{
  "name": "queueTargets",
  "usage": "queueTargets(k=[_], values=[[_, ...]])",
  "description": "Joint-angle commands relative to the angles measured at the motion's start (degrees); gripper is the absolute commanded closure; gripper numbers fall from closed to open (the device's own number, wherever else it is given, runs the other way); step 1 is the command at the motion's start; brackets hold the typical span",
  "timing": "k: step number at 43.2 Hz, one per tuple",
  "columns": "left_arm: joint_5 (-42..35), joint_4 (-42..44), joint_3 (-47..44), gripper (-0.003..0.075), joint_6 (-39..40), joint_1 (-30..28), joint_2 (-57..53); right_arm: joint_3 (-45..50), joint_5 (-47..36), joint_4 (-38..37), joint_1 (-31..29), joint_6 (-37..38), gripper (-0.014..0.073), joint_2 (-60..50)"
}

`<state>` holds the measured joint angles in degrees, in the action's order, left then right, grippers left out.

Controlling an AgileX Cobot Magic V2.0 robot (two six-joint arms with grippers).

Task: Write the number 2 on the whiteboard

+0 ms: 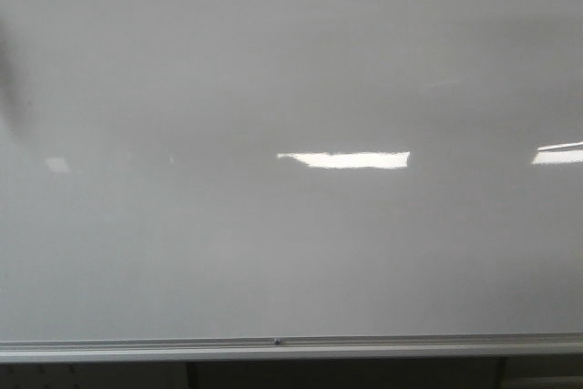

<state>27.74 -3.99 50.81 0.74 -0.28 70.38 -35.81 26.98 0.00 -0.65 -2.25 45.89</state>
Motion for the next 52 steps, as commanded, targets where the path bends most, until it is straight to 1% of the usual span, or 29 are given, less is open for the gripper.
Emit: queueTargets(k=[1,9,25,28,31,43,52], values=[[-4.1,-1.2,4.5,0.0121,0.3,-0.4,2.7,-2.0,-4.1,0.0,0.1,-0.5,0.0063,-0.1],[-4.2,-2.3,8.0,0.0121,0.3,-0.9,8.8,-2.0,-4.1,0.0,0.1,-0.5,0.0063,-0.1],[-10.7,-2.3,8.7,0.0122,0.3,-0.8,16.3,-2.0,-4.1,0.0,0.1,-0.5,0.0063,-0.1],[-11.6,-2.3,8.7,0.0134,0.3,-0.8,16.9,-2.0,-4.1,0.0,0.1,-0.5,0.0063,-0.1],[-12.4,-2.3,8.7,0.0164,0.3,-0.8,17.4,-2.0,-4.1,0.0,0.1,-0.5,0.0063,-0.1],[-13.6,-2.3,8.7,0.0351,0.2,-0.8,18.3,-2.0,-4.1,0.0,0.1,-0.5,0.0063,-0.1],[-13.5,-2.3,8.7,0.0513,-0.1,-0.8,18.3,-2.0,-4.1,0.0,0.1,-0.5,0.0063,-0.1]])
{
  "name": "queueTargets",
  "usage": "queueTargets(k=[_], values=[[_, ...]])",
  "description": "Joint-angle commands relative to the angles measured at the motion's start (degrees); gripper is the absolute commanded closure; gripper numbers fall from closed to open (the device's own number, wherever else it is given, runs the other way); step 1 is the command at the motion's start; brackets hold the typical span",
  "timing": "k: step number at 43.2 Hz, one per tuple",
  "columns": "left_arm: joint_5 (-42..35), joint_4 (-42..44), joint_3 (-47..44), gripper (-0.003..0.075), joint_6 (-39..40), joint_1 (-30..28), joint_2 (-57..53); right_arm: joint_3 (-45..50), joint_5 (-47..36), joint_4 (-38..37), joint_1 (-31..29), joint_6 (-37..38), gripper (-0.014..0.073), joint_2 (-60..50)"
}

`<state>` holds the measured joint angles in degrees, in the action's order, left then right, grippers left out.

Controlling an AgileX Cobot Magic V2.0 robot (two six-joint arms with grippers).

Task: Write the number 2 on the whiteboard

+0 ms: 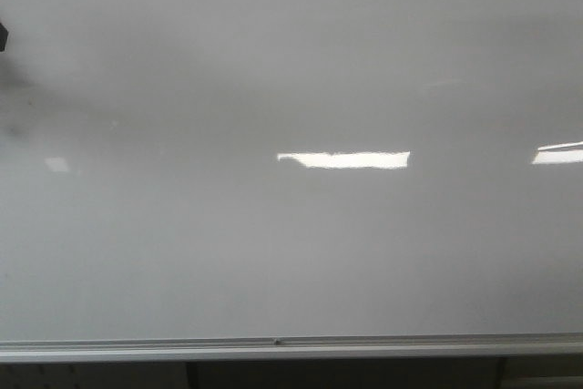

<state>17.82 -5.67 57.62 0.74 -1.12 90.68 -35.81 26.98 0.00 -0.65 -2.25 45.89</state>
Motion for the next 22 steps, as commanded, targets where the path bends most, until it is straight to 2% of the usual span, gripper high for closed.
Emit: queueTargets(k=[1,8,12,17,22], values=[[-3.6,-0.6,1.9,0.0530,-0.1,0.0,-2.0,-2.0,-4.1,0.0,0.1,-0.5,0.0063,-0.1],[-2.6,-0.6,1.9,0.0627,-0.2,0.0,-2.0,-2.0,-4.1,0.0,0.1,-0.5,0.0063,-0.1],[-0.6,-0.6,1.9,0.0658,-0.2,0.0,-2.4,-2.0,-4.1,0.0,0.1,-0.5,0.0063,-0.1],[3.4,-0.4,1.9,0.0677,-0.7,0.0,-4.1,-2.0,-4.1,0.0,0.1,-0.5,0.0063,-0.1],[7.8,-0.3,2.0,0.0681,-5.8,0.0,-6.8,-2.0,-4.1,0.0,0.1,-0.5,0.0063,-0.1]])
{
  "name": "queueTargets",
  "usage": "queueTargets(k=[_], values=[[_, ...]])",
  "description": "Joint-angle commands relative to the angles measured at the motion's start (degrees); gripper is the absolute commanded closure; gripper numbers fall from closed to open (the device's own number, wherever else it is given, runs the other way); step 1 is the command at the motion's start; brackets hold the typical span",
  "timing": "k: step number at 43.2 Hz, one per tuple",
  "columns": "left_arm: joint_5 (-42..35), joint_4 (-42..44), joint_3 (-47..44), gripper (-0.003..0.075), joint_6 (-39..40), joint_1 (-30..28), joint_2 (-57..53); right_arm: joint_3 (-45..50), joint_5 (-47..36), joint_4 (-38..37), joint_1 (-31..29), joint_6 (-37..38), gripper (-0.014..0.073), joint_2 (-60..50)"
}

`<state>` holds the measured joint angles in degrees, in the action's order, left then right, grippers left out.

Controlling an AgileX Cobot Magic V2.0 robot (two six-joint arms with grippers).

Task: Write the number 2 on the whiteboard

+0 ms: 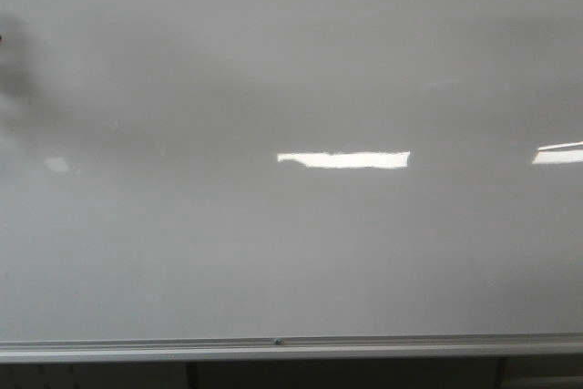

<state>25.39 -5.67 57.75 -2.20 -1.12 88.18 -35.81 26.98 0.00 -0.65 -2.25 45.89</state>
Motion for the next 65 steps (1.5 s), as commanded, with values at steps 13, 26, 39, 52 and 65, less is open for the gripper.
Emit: queueTargets(k=[13,26,39,52,65], values=[[22.6,-0.3,10.7,0.0681,-16.6,5.8,-9.3,-2.0,-4.1,0.0,0.1,-0.5,0.0063,-0.1],[34.7,-0.3,19.8,0.0681,-23.1,19.4,-9.9,-2.0,-4.1,0.0,0.1,-0.5,0.0063,-0.1],[38.4,-0.3,21.4,0.0681,-28.8,34.0,-9.9,-2.0,-4.0,0.0,0.1,-0.5,0.0063,-0.1],[45.0,-0.3,21.5,0.0681,-28.8,44.2,-9.9,-2.0,-4.5,0.8,0.1,-0.5,0.0063,-0.1],[44.9,-0.4,21.5,0.0681,-28.8,46.1,-9.9,-1.8,-4.7,1.1,0.1,-0.5,0.0063,0.8]])
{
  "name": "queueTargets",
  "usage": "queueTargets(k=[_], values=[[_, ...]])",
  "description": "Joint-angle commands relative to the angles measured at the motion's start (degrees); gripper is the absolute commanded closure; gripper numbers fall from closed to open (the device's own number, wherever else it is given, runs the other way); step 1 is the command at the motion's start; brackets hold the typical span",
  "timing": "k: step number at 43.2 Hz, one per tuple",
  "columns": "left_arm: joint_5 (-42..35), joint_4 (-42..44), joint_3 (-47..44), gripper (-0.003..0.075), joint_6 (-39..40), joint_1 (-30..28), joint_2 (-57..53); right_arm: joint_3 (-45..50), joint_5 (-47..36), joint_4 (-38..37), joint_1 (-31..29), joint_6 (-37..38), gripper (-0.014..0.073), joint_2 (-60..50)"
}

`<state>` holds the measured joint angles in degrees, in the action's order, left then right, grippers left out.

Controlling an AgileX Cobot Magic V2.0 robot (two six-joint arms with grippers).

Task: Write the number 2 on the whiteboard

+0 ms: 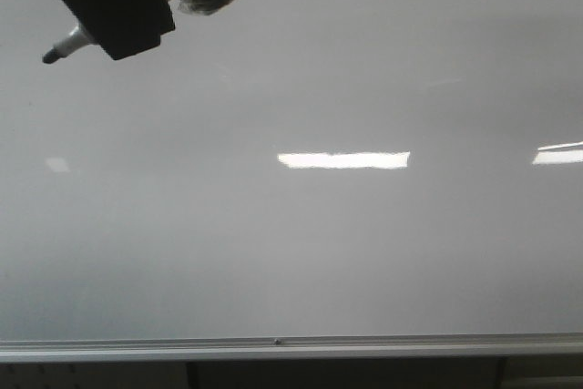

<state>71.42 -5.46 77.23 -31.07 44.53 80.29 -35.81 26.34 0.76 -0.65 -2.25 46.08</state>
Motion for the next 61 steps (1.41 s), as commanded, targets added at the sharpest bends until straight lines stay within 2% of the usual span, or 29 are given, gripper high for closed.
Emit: queueTargets(k=[1,5,9,20,27,35,42,50,61], values=[[-1.1,-0.6,2.0,0.0681,0.0,0.5,-2.0,-1.8,-4.1,0.7,0.1,-0.5,0.0063,0.7],[-1.1,-1.0,2.0,0.0681,0.0,0.5,-2.0,-2.3,-1.5,2.0,0.4,-0.7,0.0063,1.1],[-1.3,-1.0,2.0,0.0681,0.0,0.5,-2.0,-5.3,4.5,2.0,3.0,-3.6,0.0063,2.1],[-1.5,-1.0,2.0,0.0681,0.0,0.5,-2.0,-15.9,16.8,3.4,15.4,-19.9,0.0063,7.4],[-2.6,-1.0,2.0,0.0681,0.0,0.5,-2.0,-21.6,20.6,5.3,21.2,-28.3,0.0063,11.3],[-2.9,-1.1,2.0,0.0681,-3.0,0.5,-1.9,-27.6,26.1,13.7,24.4,-37.9,0.0063,16.5],[-3.0,-1.3,2.0,0.0681,-4.6,0.5,-1.9,-33.3,33.9,26.2,25.2,-49.8,0.0063,21.9],[-4.3,-1.5,2.0,0.0681,-6.1,0.5,-1.9,-37.7,34.7,34.3,28.5,-61.5,0.0063,26.2],[-4.3,-1.5,2.0,0.0681,-6.1,0.5,-1.9,-43.0,33.8,34.5,35.3,-62.3,0.0063,30.6]])
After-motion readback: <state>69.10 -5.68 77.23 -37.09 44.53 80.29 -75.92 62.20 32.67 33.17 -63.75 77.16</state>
